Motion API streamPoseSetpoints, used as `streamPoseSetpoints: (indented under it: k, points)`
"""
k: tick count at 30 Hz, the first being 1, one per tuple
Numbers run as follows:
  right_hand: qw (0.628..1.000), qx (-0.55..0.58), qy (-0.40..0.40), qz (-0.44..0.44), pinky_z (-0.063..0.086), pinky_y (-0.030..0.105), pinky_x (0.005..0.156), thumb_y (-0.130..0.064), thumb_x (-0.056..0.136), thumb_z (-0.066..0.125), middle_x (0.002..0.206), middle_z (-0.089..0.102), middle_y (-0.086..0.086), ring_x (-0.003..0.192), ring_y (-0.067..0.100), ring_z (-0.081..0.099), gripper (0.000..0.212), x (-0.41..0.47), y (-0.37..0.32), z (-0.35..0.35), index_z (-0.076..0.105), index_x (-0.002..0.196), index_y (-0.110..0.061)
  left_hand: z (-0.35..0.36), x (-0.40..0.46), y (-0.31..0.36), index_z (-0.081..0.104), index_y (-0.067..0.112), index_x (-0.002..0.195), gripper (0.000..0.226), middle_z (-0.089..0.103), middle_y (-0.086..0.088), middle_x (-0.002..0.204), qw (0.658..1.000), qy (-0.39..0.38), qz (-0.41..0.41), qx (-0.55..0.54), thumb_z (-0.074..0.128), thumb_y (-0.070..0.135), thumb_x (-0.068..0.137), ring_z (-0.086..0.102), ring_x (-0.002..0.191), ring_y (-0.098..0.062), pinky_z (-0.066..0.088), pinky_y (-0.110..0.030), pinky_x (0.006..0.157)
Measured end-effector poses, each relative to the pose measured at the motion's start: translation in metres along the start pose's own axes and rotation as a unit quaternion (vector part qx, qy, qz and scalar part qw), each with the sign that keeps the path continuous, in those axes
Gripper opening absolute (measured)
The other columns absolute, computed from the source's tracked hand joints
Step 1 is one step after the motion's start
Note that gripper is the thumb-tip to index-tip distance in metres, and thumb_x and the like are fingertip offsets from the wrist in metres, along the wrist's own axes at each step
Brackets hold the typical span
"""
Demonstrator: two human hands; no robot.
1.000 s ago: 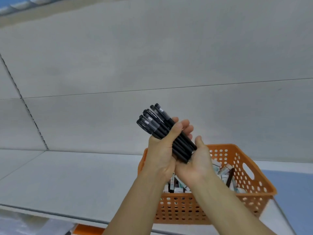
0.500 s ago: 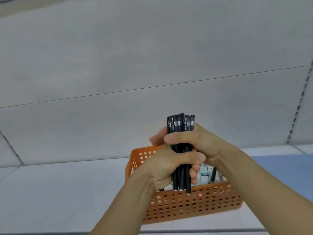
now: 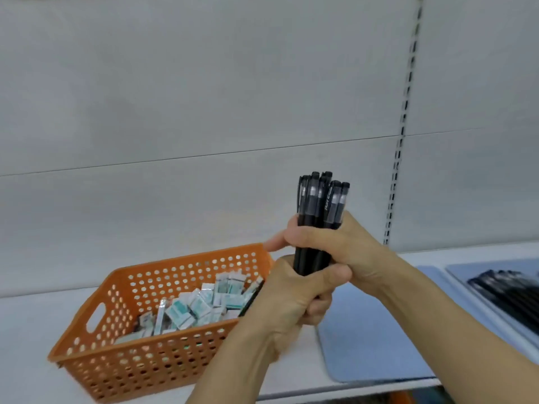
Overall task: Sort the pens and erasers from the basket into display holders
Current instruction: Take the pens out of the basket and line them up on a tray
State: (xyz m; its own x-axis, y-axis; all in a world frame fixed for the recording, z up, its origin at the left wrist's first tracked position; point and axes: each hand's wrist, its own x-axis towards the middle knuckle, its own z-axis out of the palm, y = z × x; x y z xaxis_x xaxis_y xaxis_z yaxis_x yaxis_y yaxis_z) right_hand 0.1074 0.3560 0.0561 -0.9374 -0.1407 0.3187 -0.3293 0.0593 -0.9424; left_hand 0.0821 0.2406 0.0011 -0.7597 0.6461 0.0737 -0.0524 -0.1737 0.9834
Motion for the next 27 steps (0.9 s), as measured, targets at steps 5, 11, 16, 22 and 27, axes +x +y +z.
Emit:
streamPoseSetpoints:
  k: [5,11,16,22,27]
  points:
    - [0.996,-0.067,0.038,0.042,0.046,0.035,0.054,-0.027,0.095,0.056,0.098,0.076,-0.002,0.065,0.023,0.066,0.018,-0.037,-0.002,-0.073,0.062,0.084,-0.015,0.062,0.038,-0.036,0.070,0.004,0.102,0.075,0.063,-0.016,0.094,0.981,-0.041,0.020,-0.188,0.072,0.069,0.066,0.062,0.082,-0.023,0.053,-0.032,0.073]
    - [0.989,-0.072,0.117,0.060,0.054,0.048,0.091,-0.024,0.092,0.061,0.092,0.076,-0.001,0.093,0.016,0.071,0.018,-0.071,0.028,-0.132,0.072,0.085,-0.011,0.143,0.078,-0.067,0.054,0.004,0.134,0.091,0.062,-0.017,0.129,0.873,0.048,-0.048,-0.483,0.038,0.077,0.082,0.057,0.123,-0.030,0.036,-0.040,0.111]
    - [0.988,-0.064,0.120,0.072,0.057,0.046,0.062,-0.017,0.095,0.058,0.059,0.059,0.012,0.055,0.025,0.057,0.031,-0.102,0.029,-0.194,0.057,0.071,0.003,0.182,0.115,-0.076,0.048,0.023,0.137,0.090,0.068,0.000,0.123,0.970,0.097,0.022,-0.223,0.036,0.084,0.073,0.061,0.119,-0.020,0.041,-0.043,0.104]
    - [0.947,0.064,-0.093,0.302,0.048,0.030,0.052,-0.015,0.092,0.061,0.055,0.044,0.003,0.044,0.015,0.040,0.027,-0.150,0.042,-0.256,0.053,0.066,-0.014,0.224,0.153,-0.057,0.070,0.013,0.094,0.035,0.071,-0.011,0.080,0.984,-0.110,0.093,-0.108,0.084,0.028,0.066,0.071,0.076,-0.026,0.057,-0.035,0.077]
    - [0.964,-0.029,0.073,0.252,0.049,0.032,0.053,-0.023,0.092,0.065,0.058,0.054,0.007,0.045,0.020,0.048,0.018,-0.177,0.055,-0.270,0.054,0.086,-0.009,0.264,0.179,-0.081,0.064,0.010,0.075,0.014,0.047,-0.005,0.050,0.977,0.009,0.009,-0.214,0.075,0.015,0.068,0.052,0.043,-0.019,0.054,-0.031,0.054]
